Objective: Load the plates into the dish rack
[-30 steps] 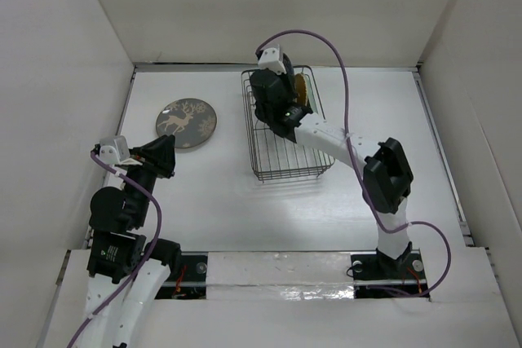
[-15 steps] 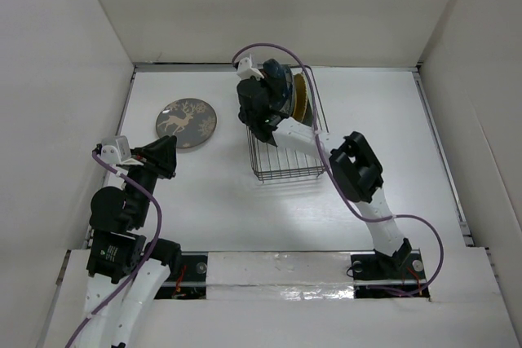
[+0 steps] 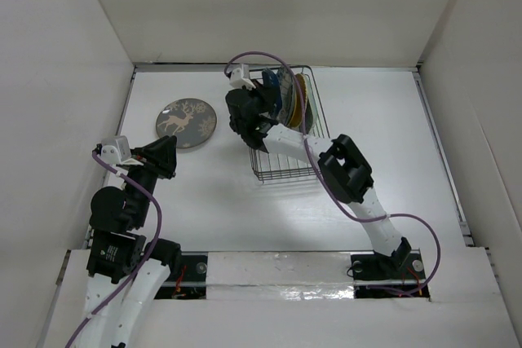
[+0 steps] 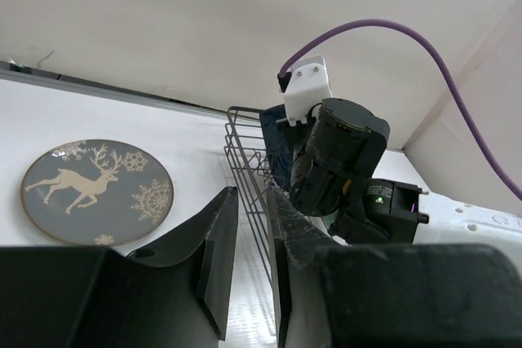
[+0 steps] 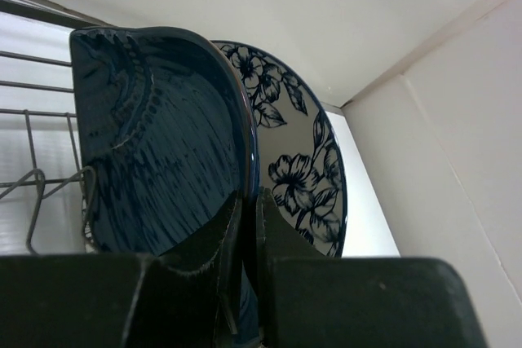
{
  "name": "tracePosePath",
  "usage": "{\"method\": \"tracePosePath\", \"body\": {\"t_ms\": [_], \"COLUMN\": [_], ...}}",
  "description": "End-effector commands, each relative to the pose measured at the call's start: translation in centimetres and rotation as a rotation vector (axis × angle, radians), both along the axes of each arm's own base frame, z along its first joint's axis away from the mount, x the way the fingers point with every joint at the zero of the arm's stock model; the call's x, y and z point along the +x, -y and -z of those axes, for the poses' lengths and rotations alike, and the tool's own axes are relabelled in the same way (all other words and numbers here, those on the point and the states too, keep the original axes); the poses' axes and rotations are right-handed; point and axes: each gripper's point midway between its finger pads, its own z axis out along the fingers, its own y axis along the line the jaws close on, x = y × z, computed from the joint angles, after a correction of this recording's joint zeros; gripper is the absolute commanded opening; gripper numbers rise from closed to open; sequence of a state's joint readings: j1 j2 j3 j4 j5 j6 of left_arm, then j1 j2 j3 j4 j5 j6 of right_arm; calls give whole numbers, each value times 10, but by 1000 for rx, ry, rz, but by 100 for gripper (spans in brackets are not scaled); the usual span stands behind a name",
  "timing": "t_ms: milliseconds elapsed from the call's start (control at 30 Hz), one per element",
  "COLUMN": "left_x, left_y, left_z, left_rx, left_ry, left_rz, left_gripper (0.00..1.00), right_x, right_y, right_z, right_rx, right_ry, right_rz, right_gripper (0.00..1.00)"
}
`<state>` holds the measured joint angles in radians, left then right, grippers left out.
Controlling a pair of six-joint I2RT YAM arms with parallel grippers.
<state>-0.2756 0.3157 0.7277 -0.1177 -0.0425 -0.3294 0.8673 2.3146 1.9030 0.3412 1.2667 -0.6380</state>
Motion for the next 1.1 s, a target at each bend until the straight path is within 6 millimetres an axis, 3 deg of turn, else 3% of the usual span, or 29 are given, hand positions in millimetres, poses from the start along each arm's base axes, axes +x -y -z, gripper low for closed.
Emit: {"method": "tracePosePath", "body": {"t_ms": [0, 200, 333, 467, 633, 900, 933, 1000, 1033, 1067], "left_x": [-3, -2, 0, 2, 4, 8, 11, 13, 16, 18], "left_y": [-1, -1, -1, -2, -1, 1, 0, 1, 0, 1], "left_z": [-16, -15, -13, -12, -11, -9, -6, -4, -1, 0], "left_rx": [-10, -10, -12, -17, -18, -14, -14, -12, -11, -14], "left_ry": [50, 45, 37, 28, 21, 7, -2, -11, -25, -33], "left_rz": [-1, -4, -9, -16, -12, -12, -18, -15, -23, -17], "left_gripper": [18, 19, 22, 23, 23, 23, 23, 23, 23, 23], "right_x": [-4, -4, -7, -7, -9, -16, -18, -21, -20, -23], "right_y": [-25, -28, -36, -39, -38, -42, -43, -46, -47, -48], "right_z": [-9, 16, 29, 40, 48, 38, 26, 16, -1, -2], "right_rx": [133, 166, 209, 262, 302, 423, 452, 505, 554, 581], "right_ry": [66, 37, 18, 17, 11, -4, -4, -6, -6, -17], "right_rz": [-29, -33, -49, -46, -38, -82, -106, -136, -177, -197], "right_gripper": [0, 0, 9, 25, 32, 34, 34, 41, 44, 50]}}
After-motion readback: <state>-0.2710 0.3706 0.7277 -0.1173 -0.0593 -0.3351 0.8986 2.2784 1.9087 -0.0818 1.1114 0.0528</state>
